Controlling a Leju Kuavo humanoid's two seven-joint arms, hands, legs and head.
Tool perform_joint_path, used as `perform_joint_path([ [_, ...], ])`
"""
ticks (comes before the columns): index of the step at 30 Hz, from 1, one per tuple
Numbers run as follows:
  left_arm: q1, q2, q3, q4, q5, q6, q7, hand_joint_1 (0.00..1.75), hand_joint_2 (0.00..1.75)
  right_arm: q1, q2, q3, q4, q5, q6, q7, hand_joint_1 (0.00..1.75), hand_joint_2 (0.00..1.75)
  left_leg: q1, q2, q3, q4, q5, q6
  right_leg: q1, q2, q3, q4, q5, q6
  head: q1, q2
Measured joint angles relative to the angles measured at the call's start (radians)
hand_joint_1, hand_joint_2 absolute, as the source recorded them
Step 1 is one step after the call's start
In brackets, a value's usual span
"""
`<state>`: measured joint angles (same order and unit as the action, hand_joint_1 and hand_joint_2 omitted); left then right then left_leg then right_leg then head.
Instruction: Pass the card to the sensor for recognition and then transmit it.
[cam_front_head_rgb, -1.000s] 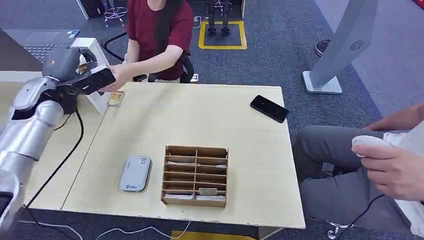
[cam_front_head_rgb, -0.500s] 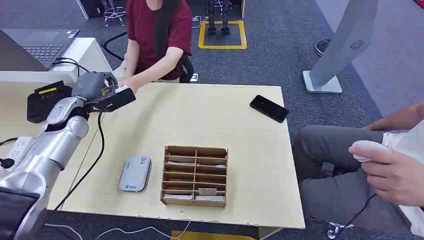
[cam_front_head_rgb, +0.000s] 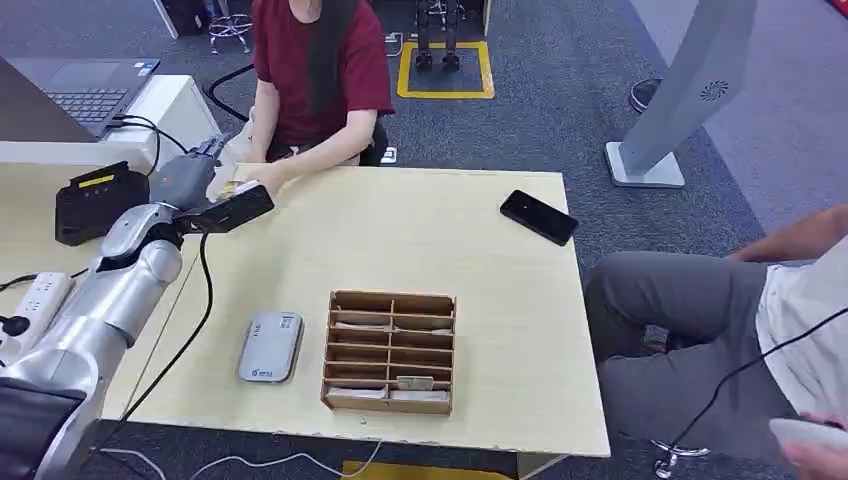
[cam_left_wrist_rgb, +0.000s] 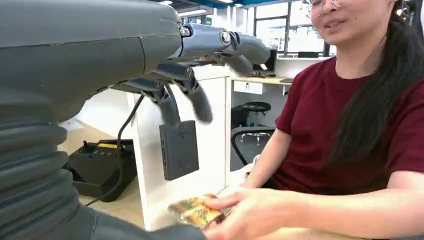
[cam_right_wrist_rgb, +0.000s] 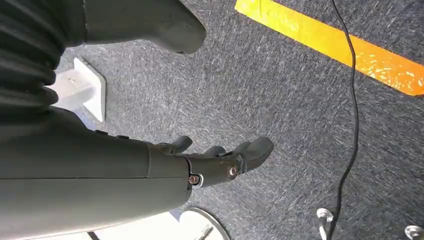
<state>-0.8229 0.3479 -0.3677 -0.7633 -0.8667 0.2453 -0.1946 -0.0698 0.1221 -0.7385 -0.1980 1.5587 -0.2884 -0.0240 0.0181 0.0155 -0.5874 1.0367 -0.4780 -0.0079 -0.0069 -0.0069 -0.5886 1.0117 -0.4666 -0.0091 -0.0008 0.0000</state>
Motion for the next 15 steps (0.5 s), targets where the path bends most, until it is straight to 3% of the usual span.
perform_joint_path([
  [3,0.004,0.0,0.004,0.002,-0.001,0.013,-0.005,0.0,1.75,0.0,0.0,0.001,0.0,0.0,-0.001,0.0,0.0,1.75,0.0,0.0,0.0,0.0,0.0,0.0,0.0,0.0,0.0,0.0,0.0,0.0,0.0,0.0],
  [8,0.082,0.022,0.049,-0.022,-0.004,0.1,-0.028,0.0,1.75,0.001,0.003,0.002,0.0,-0.001,-0.001,0.013,0.0,1.75,0.0,0.003,0.001,0.0,0.0,0.0,0.0,0.003,0.0,0.0,0.0,0.0,0.0,0.0],
  [12,0.238,0.068,0.149,-0.09,0.039,0.194,-0.077,0.0,1.75,0.005,0.007,0.002,0.0,-0.006,0.0,0.024,0.0,1.75,0.0,0.005,0.002,-0.002,-0.002,-0.001,0.0,0.005,0.0,0.0,-0.002,-0.002,0.0,0.0],
  [15,0.424,0.087,0.287,-0.204,0.073,0.241,-0.141,0.0,1.75,0.012,0.011,0.002,0.0,-0.021,-0.003,0.032,0.0,1.75,0.0,0.009,0.004,-0.003,-0.004,-0.003,-0.001,0.01,0.0,0.0,-0.003,-0.003,0.0,0.0],
])
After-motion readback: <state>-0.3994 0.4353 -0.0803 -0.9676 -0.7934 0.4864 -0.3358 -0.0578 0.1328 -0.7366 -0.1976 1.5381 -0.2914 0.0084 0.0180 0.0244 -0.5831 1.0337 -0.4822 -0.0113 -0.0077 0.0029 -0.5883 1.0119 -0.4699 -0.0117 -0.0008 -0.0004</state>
